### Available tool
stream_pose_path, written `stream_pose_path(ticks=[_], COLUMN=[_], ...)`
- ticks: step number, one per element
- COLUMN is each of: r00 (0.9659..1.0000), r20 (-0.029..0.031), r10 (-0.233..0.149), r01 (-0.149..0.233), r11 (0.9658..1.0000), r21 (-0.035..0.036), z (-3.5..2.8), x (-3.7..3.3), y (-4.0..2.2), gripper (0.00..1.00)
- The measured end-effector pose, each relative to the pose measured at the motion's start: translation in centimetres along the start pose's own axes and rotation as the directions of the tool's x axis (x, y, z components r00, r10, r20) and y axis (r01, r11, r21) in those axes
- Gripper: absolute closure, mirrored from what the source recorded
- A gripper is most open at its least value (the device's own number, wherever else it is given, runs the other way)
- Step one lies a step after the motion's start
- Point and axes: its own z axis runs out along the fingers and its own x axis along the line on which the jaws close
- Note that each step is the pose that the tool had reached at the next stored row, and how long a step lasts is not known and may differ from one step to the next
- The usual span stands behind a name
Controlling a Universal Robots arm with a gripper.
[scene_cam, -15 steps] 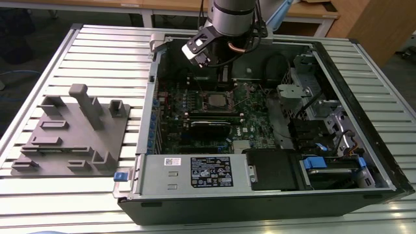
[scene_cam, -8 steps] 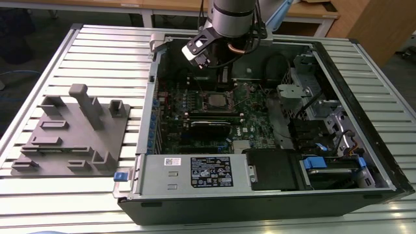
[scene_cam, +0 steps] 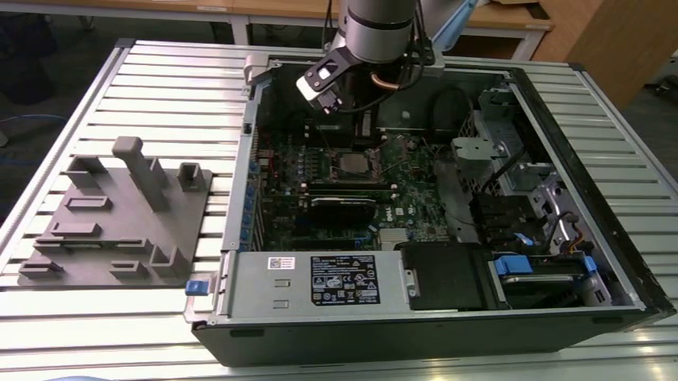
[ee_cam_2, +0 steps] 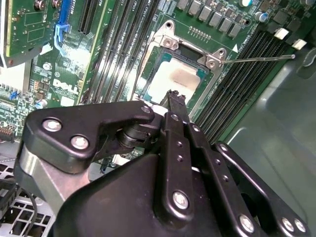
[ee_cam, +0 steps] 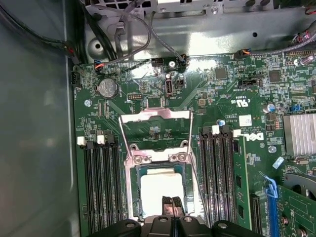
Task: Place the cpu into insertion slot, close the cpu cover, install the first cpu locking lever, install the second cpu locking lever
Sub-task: 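Place the cpu into insertion slot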
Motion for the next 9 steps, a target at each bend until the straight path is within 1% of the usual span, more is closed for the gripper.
stream_pose_path(ticks=[4, 7, 9], r00=[1.0, 1.0, 1.0], r20=[-0.0005, -0.0001, -0.0004], r10=[0.0, 0.0, 0.0], r01=[0.0, 0.0, 0.0], r11=[1.0, 1.0, 1.0], r21=[-0.0004, -0.0002, -0.0004], z=[0.17, 0.17, 0.39], x=[0.0, 0.0, 0.0], y=[0.0, 0.0, 0.0], gripper=[0.9, 0.9, 0.9])
